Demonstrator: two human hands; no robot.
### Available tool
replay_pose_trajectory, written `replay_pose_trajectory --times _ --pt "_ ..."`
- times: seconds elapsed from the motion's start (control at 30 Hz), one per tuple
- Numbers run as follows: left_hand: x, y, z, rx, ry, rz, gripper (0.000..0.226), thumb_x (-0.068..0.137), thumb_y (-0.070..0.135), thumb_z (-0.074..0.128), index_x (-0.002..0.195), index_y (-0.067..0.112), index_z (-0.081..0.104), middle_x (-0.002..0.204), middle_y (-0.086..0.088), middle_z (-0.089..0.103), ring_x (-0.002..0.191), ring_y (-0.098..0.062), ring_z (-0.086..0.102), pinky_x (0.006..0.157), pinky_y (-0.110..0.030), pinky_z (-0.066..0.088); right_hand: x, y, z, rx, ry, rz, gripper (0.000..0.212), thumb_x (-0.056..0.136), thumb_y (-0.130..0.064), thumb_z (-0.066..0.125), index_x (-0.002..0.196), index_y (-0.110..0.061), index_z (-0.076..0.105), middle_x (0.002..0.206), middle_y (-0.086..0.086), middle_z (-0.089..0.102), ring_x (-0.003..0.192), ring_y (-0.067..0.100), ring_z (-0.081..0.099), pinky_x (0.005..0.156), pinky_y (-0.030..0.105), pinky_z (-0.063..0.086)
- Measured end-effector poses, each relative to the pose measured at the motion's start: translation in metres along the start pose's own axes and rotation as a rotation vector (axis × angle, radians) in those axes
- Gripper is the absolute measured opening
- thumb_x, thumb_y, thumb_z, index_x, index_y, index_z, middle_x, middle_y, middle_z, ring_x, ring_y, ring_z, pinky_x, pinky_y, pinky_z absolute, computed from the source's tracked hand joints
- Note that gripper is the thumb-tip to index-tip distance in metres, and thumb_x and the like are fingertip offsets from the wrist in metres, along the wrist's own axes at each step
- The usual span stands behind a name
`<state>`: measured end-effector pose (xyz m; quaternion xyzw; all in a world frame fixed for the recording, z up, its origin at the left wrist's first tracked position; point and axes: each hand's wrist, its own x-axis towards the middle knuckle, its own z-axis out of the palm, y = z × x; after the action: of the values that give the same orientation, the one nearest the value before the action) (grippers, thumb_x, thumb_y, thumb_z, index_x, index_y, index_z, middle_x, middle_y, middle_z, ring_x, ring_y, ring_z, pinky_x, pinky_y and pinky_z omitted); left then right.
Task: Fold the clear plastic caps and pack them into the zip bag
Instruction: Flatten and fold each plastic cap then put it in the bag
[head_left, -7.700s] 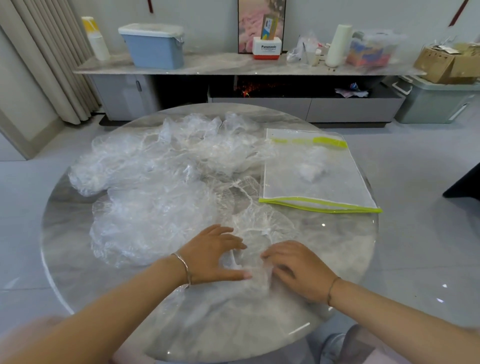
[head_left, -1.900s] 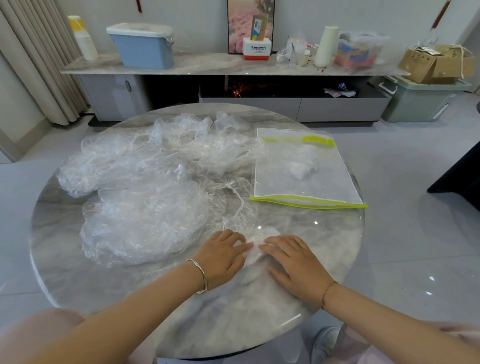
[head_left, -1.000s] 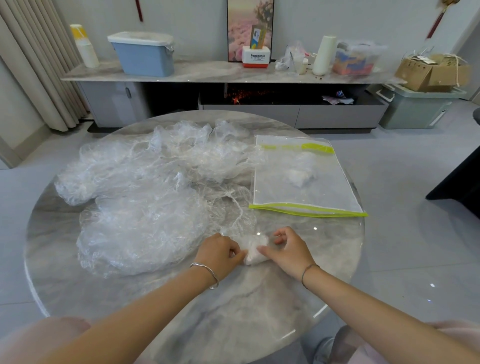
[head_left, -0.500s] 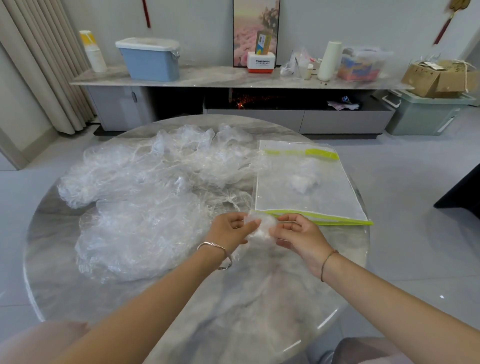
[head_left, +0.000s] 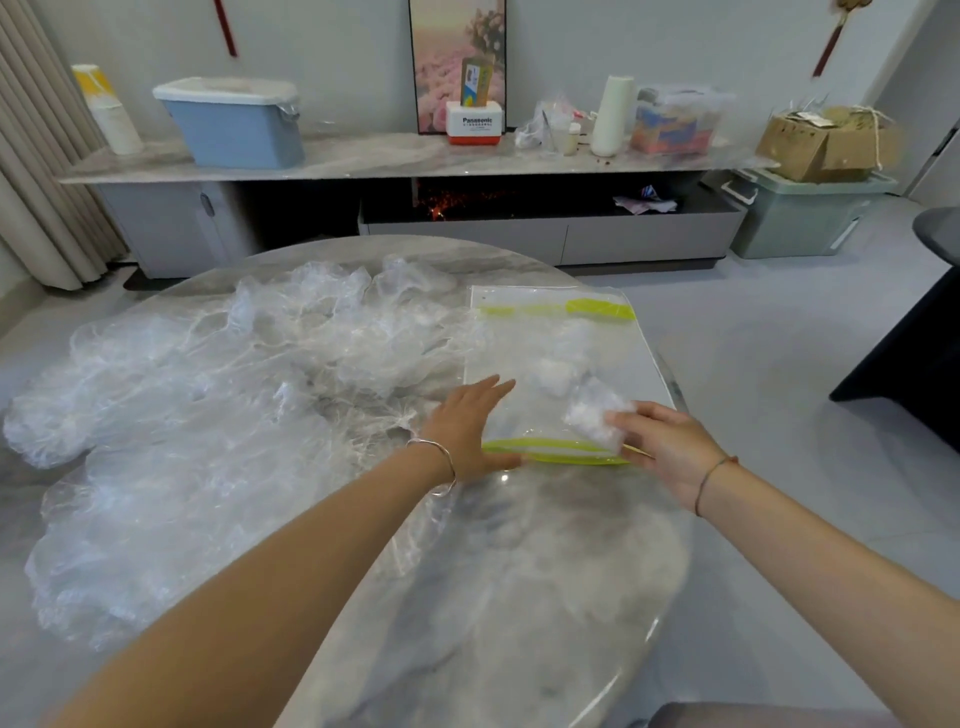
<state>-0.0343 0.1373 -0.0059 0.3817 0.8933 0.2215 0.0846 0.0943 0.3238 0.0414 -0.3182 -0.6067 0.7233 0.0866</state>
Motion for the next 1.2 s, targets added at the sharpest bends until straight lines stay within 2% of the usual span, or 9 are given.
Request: replay_pose_trajectory --times 0.1,0.37,0.53,0.73,0.9,1.0,1.03,1.13,1.2 --pt "0.02 -0.005 0.009 0.263 -0.123 0.041 0.099 0.078 0.06 0.062 0.149 0.031 -0.001 0.158 0.005 -0.001 0.145 -0.022 0.004 0.117 -0.039 0.011 0.007 0.003 -0.006 -0.004 0.018 0.017 0.015 0.082 -0.002 0.067 0.079 -0.015 0.059 0.094 0.008 0.061 0.075 0.016 0.058 0.063 0.021 0.052" --pt "0.04 -0.017 0.018 0.168 -0.223 -0.019 0.057 0.098 0.044 0.037 0.148 0.034 0.013 0.157 0.002 0.014 0.141 -0.023 0.024 0.111 -0.038 0.027 0.017 0.006 -0.003 -0.057 0.083 -0.102 0.023 0.08 -0.001 0.07 0.078 -0.017 0.053 0.077 0.001 0.057 0.065 0.011 0.056 0.056 0.02 0.051" --pt "0.044 0.003 -0.005 -0.217 0.132 -0.055 0.04 0.101 0.036 0.034 0.14 0.032 0.04 0.127 -0.007 0.06 0.117 -0.026 0.054 0.096 -0.036 0.042 0.009 -0.003 0.017 -0.413 0.206 -0.778 0.027 0.079 -0.001 0.068 0.075 -0.019 0.048 0.079 -0.006 0.051 0.068 0.003 0.051 0.061 0.015 0.043" --pt "0.04 0.032 -0.041 -0.352 0.346 -0.027 0.038 0.101 0.035 0.031 0.135 0.03 0.048 0.12 -0.004 0.064 0.11 -0.021 0.057 0.092 -0.033 0.045 0.013 -0.009 0.035 -1.274 0.106 -1.5 0.014 0.07 0.0 0.063 0.076 -0.011 0.057 0.075 0.007 0.053 0.065 0.025 0.052 0.05 0.032 0.037" --pt "0.029 0.046 -0.054 -0.392 0.352 0.022 0.039 0.101 0.035 0.029 0.133 0.027 0.051 0.125 0.001 0.061 0.115 -0.02 0.054 0.099 -0.033 0.041 0.038 -0.013 0.037 -1.529 0.24 -1.118 0.036 0.048 0.011 0.076 0.071 -0.01 0.058 0.071 0.008 0.054 0.06 0.028 0.055 0.043 0.025 0.023" --pt "0.028 0.045 -0.056 -0.473 0.37 -0.001 0.037 0.103 0.031 0.03 0.132 0.024 0.052 0.126 0.0 0.06 0.118 -0.017 0.052 0.093 -0.022 0.038 0.049 -0.007 0.04 -1.418 0.018 -0.796 0.009 0.089 -0.016 0.058 0.093 -0.019 0.065 0.099 0.007 0.06 0.094 0.028 0.057 0.068 0.033 0.041" --pt "0.028 0.045 -0.056 -0.501 0.374 -0.018 0.037 0.103 0.029 0.031 0.132 0.023 0.052 0.125 -0.001 0.06 0.118 -0.016 0.052 0.089 -0.019 0.037 0.051 0.0 0.04 -1.37 -0.122 -0.651 0.018 0.097 -0.029 0.046 0.097 -0.027 0.064 0.106 0.004 0.06 0.103 0.026 0.054 0.079 0.033 0.041" --pt "0.03 0.042 -0.053 -0.516 0.359 -0.016 0.037 0.103 0.029 0.03 0.131 0.024 0.053 0.127 0.001 0.059 0.121 -0.014 0.052 0.092 -0.019 0.036 0.055 0.016 0.049 -1.445 -0.343 -0.356 0.048 0.099 -0.05 0.015 0.141 -0.038 0.034 0.152 -0.002 0.028 0.144 0.027 0.014 0.115 0.041 0.012" --pt "0.033 0.041 -0.05 -0.522 0.337 -0.005 0.036 0.103 0.029 0.03 0.131 0.025 0.053 0.13 0.004 0.058 0.121 -0.012 0.051 0.095 -0.02 0.036 0.06 0.02 0.054 -1.49 -0.33 -0.241 0.053 0.097 -0.055 0.008 0.148 -0.043 0.007 0.159 -0.007 0.0 0.144 0.029 -0.014 0.116 0.047 -0.008"
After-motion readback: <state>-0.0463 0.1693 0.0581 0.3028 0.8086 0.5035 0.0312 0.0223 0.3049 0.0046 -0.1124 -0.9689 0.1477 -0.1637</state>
